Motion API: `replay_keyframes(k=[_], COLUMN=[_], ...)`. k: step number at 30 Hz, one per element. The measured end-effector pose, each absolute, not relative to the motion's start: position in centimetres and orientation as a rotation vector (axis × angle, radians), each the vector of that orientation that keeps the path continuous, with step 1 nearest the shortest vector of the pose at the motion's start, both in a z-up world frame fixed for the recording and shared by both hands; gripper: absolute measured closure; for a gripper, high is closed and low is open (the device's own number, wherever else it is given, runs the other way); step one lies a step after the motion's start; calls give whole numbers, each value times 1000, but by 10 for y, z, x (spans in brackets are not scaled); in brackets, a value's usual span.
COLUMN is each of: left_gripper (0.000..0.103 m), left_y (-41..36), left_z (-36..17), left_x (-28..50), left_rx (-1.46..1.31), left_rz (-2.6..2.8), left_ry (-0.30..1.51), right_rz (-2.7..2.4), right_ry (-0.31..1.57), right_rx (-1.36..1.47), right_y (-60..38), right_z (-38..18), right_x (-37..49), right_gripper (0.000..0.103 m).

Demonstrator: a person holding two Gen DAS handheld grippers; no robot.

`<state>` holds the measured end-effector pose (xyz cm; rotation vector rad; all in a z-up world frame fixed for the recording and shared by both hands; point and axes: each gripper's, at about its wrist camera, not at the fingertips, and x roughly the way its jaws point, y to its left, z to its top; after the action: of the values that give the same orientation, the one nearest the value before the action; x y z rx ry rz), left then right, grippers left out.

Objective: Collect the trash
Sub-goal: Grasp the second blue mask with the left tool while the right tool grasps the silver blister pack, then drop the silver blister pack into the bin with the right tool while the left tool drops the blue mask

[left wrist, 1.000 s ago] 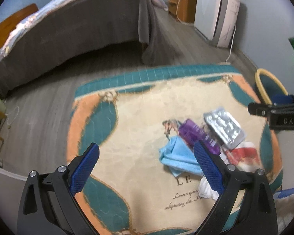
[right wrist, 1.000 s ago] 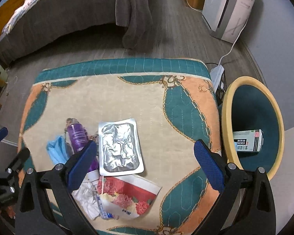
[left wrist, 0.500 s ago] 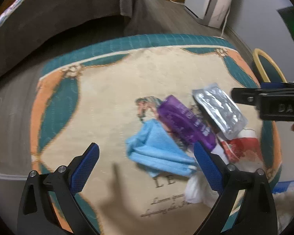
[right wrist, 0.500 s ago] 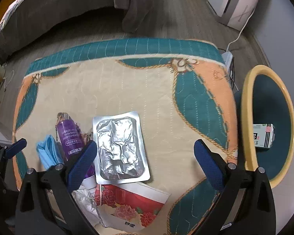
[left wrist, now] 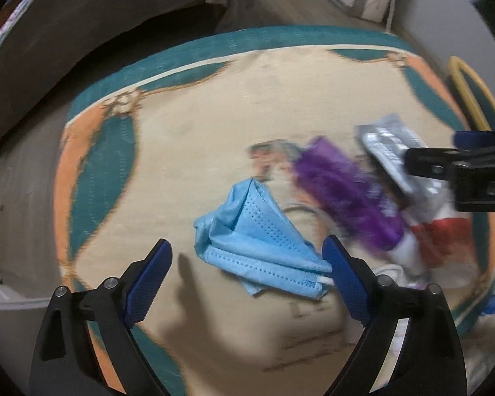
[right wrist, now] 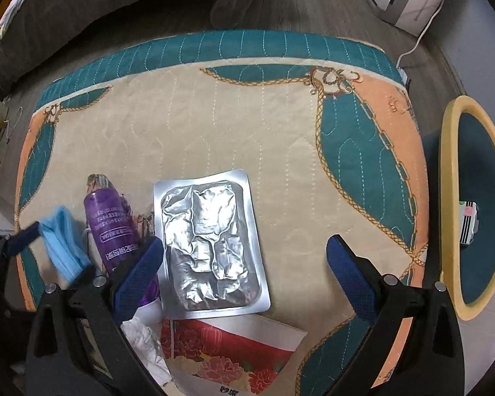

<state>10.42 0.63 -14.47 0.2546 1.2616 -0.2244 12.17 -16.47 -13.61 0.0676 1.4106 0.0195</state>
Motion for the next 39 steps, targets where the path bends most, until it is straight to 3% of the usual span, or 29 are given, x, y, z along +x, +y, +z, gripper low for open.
replay_keyframes(k=[4,5,8,12,14,16,18,19,20,24,39], left_gripper=[11,14,36,40,44,55,68,71,74,81,82], left_y=[19,20,16,8,2,0,-9,-11,-14,-13,-8], left_z=[-143,-142,-142,-144,-144,-145,-143,-142,-140,-127,-26], left_x=[114,116,116,113,115,114,113,113,112,114,122], left_rx=[235,228,205,229,220,234,258,261,265,258,186], left_rz=[-186,-191,-247,-290,-301,-321,-344,-353,-359,-372,-357], left_ry=[1255,1251,1265,1266,1269,1270,1259,1256,1250,1206,906], right_rz=[32,43,55,63,75,99,108,119,127,128,138], right_ry=[1433,1438,1451,1465,1459,1437,1413,1406,1406,1350,1107], right_rx=[82,88,80,57,23,18,17,30,53,71,173], right_y=[-160,-158,-155,-149,-144,-134,-132,-132,-133,-134,-168], right_z=[-142,-144,-149,-157,-157,-153,-145,-143,-141,-126,-40], right_x=[127,128,128,128,131,133,136,137,139,143,137], right_gripper=[6,6,6,8,17,45,61,86,91,91,91])
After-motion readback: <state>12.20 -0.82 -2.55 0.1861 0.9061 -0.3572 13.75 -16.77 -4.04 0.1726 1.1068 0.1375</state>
